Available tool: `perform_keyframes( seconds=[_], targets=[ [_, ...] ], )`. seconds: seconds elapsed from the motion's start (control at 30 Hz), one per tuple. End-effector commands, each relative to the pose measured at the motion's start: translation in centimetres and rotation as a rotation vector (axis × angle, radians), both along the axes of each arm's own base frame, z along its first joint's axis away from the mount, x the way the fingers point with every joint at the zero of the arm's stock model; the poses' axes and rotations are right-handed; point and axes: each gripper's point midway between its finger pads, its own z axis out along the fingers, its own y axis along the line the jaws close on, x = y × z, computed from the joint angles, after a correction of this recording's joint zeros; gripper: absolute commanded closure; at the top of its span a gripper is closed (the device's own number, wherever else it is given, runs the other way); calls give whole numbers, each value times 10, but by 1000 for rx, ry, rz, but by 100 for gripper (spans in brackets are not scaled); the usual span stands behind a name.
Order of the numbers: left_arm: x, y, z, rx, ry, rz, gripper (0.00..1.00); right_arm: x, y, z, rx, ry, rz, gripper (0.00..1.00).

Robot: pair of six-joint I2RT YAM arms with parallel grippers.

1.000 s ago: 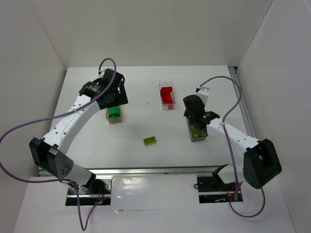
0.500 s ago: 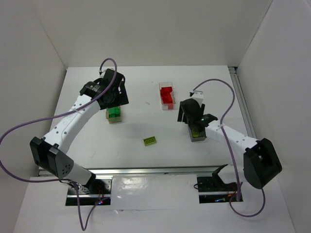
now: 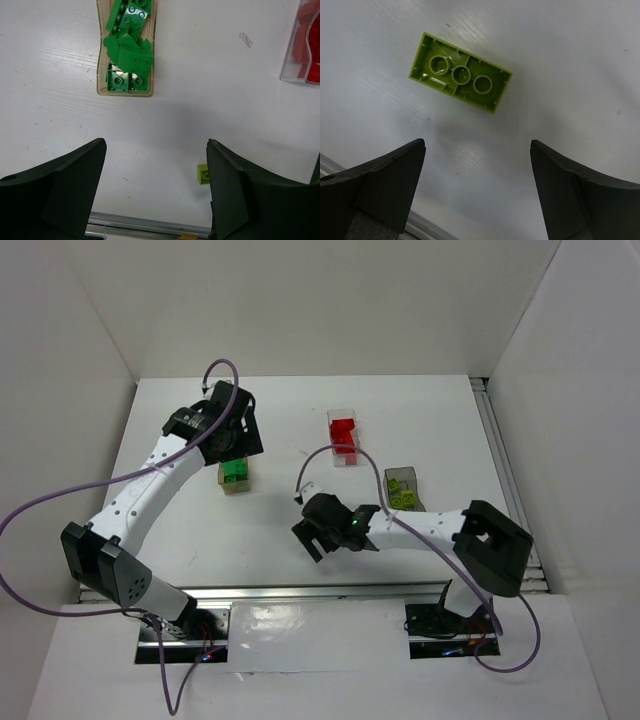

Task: Sort the legos into containers by color

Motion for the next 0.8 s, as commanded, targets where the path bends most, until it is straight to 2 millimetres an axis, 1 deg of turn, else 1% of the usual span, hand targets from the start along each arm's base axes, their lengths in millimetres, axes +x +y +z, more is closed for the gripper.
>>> perform_keyframes(
  seconds=[0.0, 0.03, 0.07, 0.13, 0.17, 0.23, 0.27, 0.3, 0.33, 0.37, 0.4, 0.43, 0.47, 0.53, 0.57, 0.6, 0.67, 0.7, 0.73, 0.77],
  targets=[
    [2, 1, 10, -9, -35, -19, 11, 8, 11, -4, -52, -25, 44, 7],
    [1, -1, 10, -16, -32, -24, 11, 13, 19, 0, -42, -42, 55, 7],
    [1, -1, 10, -16, -32, -24, 11, 14, 20, -8, -65, -34, 63, 7],
    [1, -1, 10, -16, -32, -24, 12, 25, 32, -5, -55, -66, 67, 7],
    [2, 1, 10, -9, -35, -19, 12, 30, 35, -11, -70, -74, 69, 7],
    [2, 1, 10, -9, -35, -19, 12, 47, 41, -8, -48, -97, 37, 7],
    [2, 1, 10, -9, -35, -19, 12, 50, 42, -10, -41, -93, 33, 7],
    [2, 1, 10, -3, -34, -25, 12, 61, 39, -13, -39, -94, 7, 7],
    [0, 1, 14, -8, -44, -26, 12, 66, 42, -15, -22, -95, 2, 8],
    [0, 1, 14, -8, -44, -26, 12, 70, 41, -21, -18, -68, 1, 8],
    [1, 3, 14, -1, -47, -20, 12, 69, 41, -21, -12, -64, -7, 10],
    [1, 3, 14, -1, -47, -20, 12, 69, 40, -26, -22, -57, -7, 12],
    [0, 5, 10, 10, -40, -15, 12, 70, 42, -25, -12, -64, -8, 13],
    [0, 9, 13, 7, -49, -6, 12, 64, 40, -32, -9, -42, -3, 17],
    [0, 9, 13, 7, -49, -5, 12, 64, 40, -29, 1, -49, -4, 19],
    [0, 9, 13, 7, -49, -5, 12, 62, 38, -29, 4, -45, -11, 23],
    [0, 7, 10, 4, -37, -11, 12, 62, 35, -26, 1, -47, -24, 43],
    [0, 5, 10, -3, -35, -16, 12, 64, 33, -20, 11, -54, -59, 56],
    [0, 5, 10, -3, -34, -16, 12, 59, 27, -20, -17, -51, -80, 75],
    [1, 5, 6, 1, -25, -16, 12, 64, 23, -12, -25, -75, -116, 81]
  ],
)
